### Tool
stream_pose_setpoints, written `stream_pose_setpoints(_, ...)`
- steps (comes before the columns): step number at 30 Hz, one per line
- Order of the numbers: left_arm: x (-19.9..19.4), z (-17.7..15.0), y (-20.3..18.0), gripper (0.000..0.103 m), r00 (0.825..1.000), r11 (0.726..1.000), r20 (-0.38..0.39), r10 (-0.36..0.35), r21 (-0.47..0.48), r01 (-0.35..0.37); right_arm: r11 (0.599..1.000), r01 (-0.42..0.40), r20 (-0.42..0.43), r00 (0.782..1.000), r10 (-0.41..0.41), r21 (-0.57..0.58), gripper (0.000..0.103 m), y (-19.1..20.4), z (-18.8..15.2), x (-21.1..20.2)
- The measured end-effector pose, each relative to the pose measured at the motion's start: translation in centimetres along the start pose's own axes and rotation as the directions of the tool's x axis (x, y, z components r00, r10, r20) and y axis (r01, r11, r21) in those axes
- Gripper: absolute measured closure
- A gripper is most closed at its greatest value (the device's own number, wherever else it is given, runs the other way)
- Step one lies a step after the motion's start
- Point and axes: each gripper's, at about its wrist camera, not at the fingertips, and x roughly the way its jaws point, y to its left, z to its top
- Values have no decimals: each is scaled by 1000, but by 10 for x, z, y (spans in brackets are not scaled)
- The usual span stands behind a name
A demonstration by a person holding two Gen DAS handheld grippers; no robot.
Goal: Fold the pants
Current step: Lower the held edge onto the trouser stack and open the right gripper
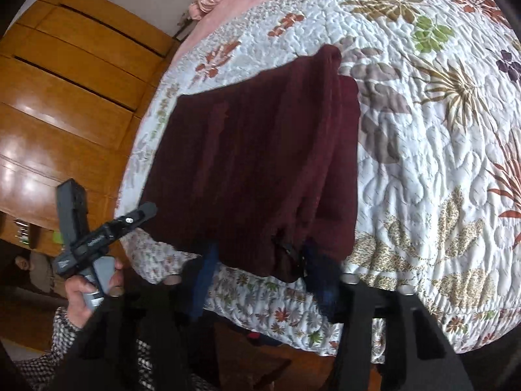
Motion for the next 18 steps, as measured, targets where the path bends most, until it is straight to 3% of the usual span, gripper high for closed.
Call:
stream_pose_setpoints(5,-7,0,-5,7,1000,1000,12,-16,3,16,999,0,44,999,2,-43,69,12,8,-25)
stream_pose_setpoints(8,-2,-2,-7,7,1000,1000,2,-4,28,4,998,59,0,998,-59,-38,69,7,6,-16)
stream_pose_setpoints(11,6,-5,-5,7,1000,999,-19,5,32,-5,997,71,-36,997,-72,-6,66,-6,-2,5)
stream_pose_setpoints(14,5,-6,0,7,1000,1000,-24,-18,-3,18,998,56,-19,998,-56,-5,63,-7,-4,2)
stream_pose_setpoints(18,-6,-3,-3,7,1000,1000,2,-11,25,11,999,46,4,999,-46,-18,52,-1,-5,-10)
